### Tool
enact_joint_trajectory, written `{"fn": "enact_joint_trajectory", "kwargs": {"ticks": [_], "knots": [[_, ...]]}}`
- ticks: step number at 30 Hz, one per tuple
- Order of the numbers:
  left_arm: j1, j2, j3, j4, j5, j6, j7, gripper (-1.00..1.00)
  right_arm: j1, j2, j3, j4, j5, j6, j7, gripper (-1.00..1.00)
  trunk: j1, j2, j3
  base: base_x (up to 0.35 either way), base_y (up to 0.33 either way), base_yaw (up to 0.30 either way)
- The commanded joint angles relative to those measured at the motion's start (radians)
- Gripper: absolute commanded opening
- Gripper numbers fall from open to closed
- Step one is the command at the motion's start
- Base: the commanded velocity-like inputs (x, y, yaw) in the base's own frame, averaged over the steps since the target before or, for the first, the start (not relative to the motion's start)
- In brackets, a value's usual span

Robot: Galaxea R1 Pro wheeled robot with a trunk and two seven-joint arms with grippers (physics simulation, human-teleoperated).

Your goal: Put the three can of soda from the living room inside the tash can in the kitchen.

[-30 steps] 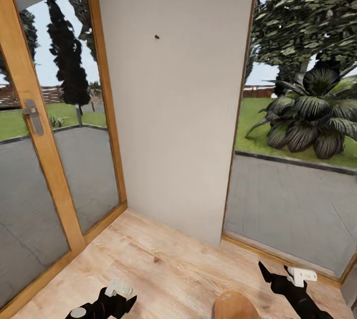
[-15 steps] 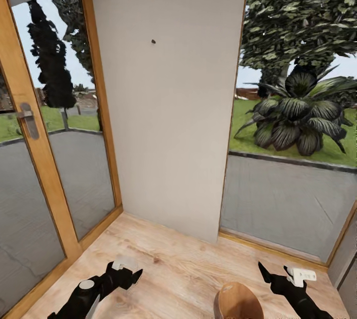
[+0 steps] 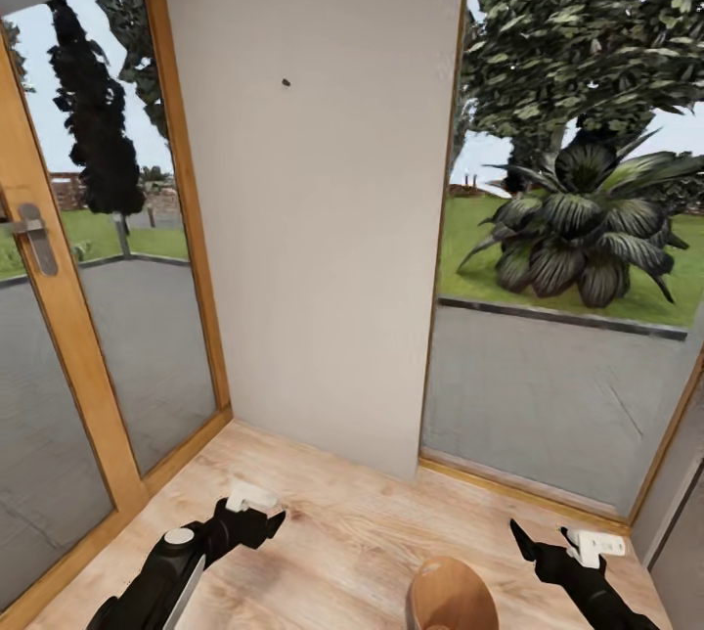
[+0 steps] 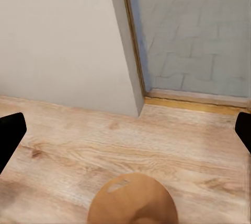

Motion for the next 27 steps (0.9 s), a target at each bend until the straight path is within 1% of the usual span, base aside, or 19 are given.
{"fn": "enact_joint_trajectory", "kwargs": {"ticks": [1,3,4,5,12,15,16,17,19,20,22,23,25,27], "knots": [[0.000,0.000,0.000,0.009,-0.001,-0.001,0.002,1.00,0.001,0.000,-0.001,0.000,-0.001,0.020,0.000,1.00,0.000,0.000,0.000,0.000,-0.295,0.000],[0.000,0.000,0.000,0.014,-0.002,-0.001,0.003,1.00,0.002,0.000,-0.002,0.001,-0.001,0.053,0.000,1.00,0.000,0.000,0.000,0.000,-0.297,0.000],[0.000,0.000,0.000,0.017,-0.002,-0.002,0.004,1.00,0.007,-0.001,-0.003,0.002,0.000,0.093,0.000,1.00,0.000,0.000,0.000,0.000,-0.251,0.000],[0.000,0.000,0.000,0.019,-0.003,-0.002,0.004,1.00,0.013,-0.002,-0.004,0.002,0.000,0.110,0.001,1.00,0.000,0.000,0.000,0.000,-0.208,0.000],[0.001,0.000,0.000,0.020,0.003,-0.002,0.006,1.00,0.066,-0.004,0.000,0.002,0.004,0.179,0.003,1.00,0.000,0.000,0.000,0.000,-0.094,0.001],[0.001,0.000,0.001,0.018,0.006,-0.002,0.005,1.00,0.072,-0.005,0.007,-0.001,0.009,0.292,0.003,1.00,0.000,0.000,-0.002,0.000,-0.023,0.024],[0.001,0.001,0.003,0.021,0.009,-0.004,0.004,1.00,0.036,-0.015,0.010,-0.022,0.016,0.562,0.000,1.00,0.000,0.000,-0.004,0.000,-0.006,0.008],[0.001,0.001,0.003,0.022,0.009,-0.004,0.004,1.00,0.013,-0.024,0.011,-0.029,0.020,0.616,0.000,1.00,0.000,0.000,-0.005,0.000,-0.005,0.006],[0.001,0.000,0.002,0.022,0.009,-0.005,0.004,1.00,-0.049,-0.051,0.011,-0.039,0.028,0.717,0.001,1.00,0.000,0.000,-0.008,0.000,-0.003,0.005],[0.002,0.000,0.002,0.023,0.009,-0.006,0.004,1.00,-0.120,-0.081,0.013,-0.043,0.035,0.811,0.001,1.00,0.000,0.000,-0.009,0.000,-0.002,0.003],[0.002,0.000,0.001,0.023,0.010,-0.007,0.004,1.00,-0.195,-0.105,0.022,-0.041,0.039,0.903,0.000,1.00,0.000,0.000,-0.012,0.000,-0.001,0.002],[0.002,0.000,0.001,0.023,0.010,-0.008,0.005,1.00,-0.269,-0.120,0.049,-0.025,0.043,0.967,-0.002,1.00,0.000,0.000,-0.014,0.000,-0.001,0.001],[0.003,0.000,0.002,0.023,0.010,-0.014,0.005,1.00,-0.346,-0.132,0.094,0.016,0.047,1.007,-0.004,1.00,0.000,0.000,-0.017,0.000,0.000,0.000],[0.003,0.000,0.002,0.023,0.011,-0.019,0.005,1.00,-0.429,-0.139,0.139,0.089,0.050,1.032,-0.006,1.00,0.000,0.000,-0.020,0.000,0.000,0.000]]}}
